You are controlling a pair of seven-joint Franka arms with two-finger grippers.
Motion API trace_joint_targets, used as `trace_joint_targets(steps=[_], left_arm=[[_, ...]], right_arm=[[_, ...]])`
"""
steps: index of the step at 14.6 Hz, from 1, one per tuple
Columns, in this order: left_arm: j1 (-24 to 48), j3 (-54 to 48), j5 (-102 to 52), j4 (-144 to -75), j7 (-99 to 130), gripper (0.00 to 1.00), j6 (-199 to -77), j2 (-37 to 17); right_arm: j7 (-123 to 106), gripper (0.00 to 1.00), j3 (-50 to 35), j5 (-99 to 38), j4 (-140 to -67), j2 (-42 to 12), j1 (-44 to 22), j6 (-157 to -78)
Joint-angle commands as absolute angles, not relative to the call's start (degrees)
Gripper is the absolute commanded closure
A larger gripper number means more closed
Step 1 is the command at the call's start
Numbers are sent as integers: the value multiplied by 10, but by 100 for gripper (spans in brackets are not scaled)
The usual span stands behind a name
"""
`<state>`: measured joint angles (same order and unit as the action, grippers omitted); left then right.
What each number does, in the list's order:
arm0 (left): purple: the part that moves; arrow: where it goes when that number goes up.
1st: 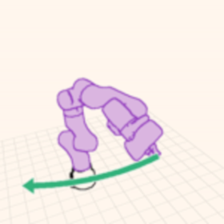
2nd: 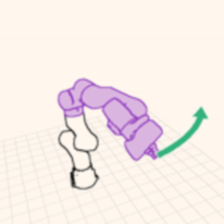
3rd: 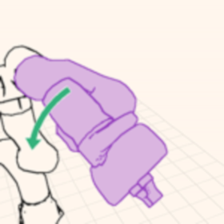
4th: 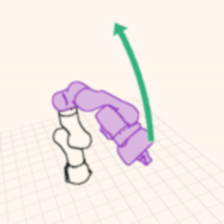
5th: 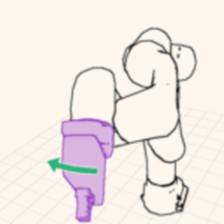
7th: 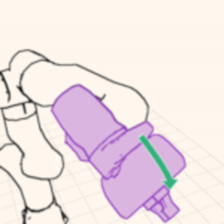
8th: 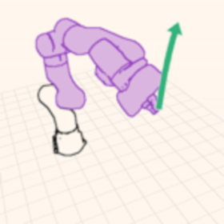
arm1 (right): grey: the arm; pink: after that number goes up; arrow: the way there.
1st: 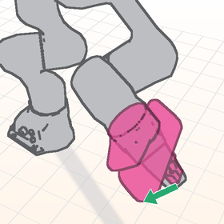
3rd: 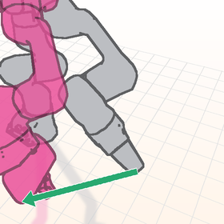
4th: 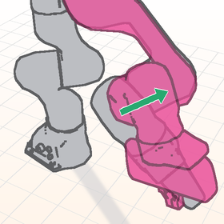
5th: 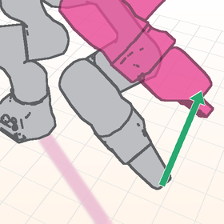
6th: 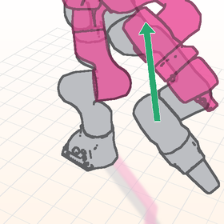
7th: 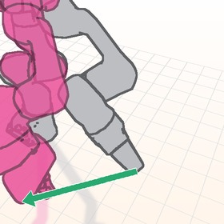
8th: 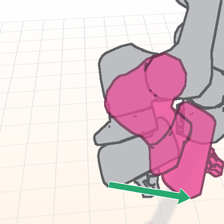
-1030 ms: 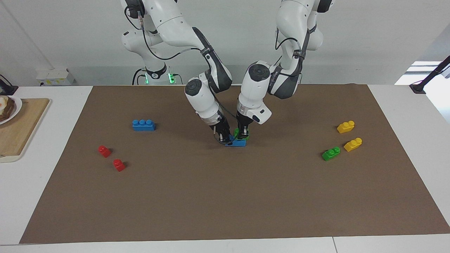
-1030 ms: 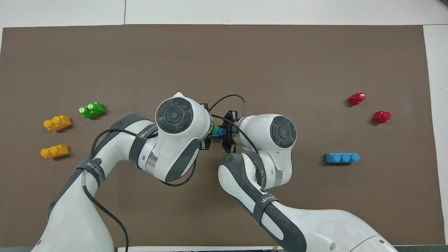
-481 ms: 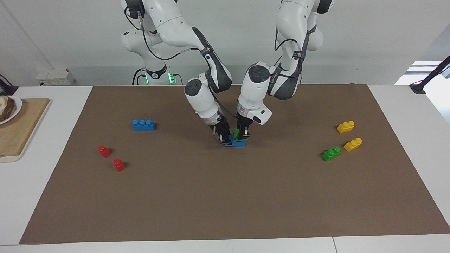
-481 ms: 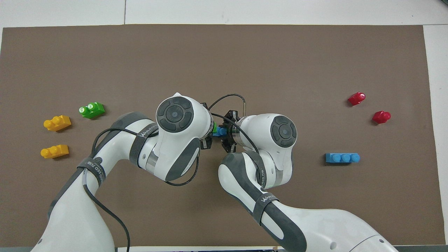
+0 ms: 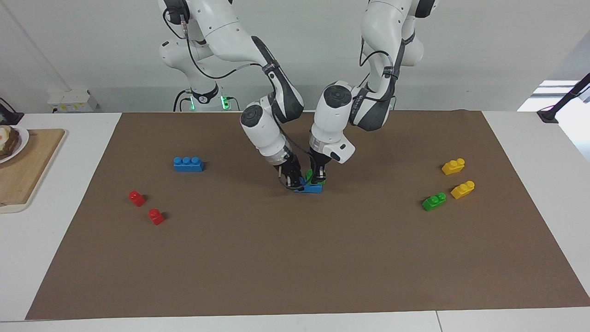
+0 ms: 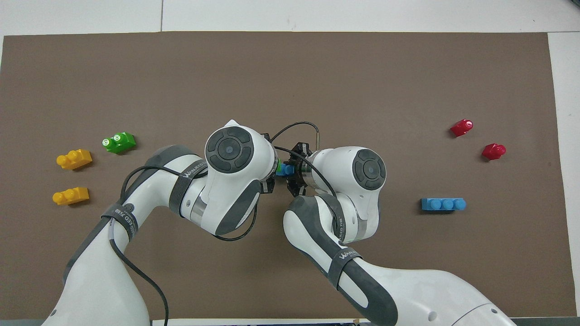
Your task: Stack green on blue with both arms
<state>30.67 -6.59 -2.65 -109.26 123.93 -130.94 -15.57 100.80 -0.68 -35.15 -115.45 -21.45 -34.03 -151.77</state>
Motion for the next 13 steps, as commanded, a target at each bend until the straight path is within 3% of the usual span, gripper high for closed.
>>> trace_joint_targets(steps=[1,12,13], left_arm=[[322,-59,-5,-1085,1231,100,-1311,-179],[323,-61,11,-1101,1156,100,-1326,-192],[323,-61,11,-1104,1152,77,-1327,-192]], right_arm=[[992,100,-7,-367,-1152,-221,-334,-1532],[992,100,-7,-367,-1154,-221,-329,-1532],[992,100,-7,-367,-1154,-221,-329,-1532]])
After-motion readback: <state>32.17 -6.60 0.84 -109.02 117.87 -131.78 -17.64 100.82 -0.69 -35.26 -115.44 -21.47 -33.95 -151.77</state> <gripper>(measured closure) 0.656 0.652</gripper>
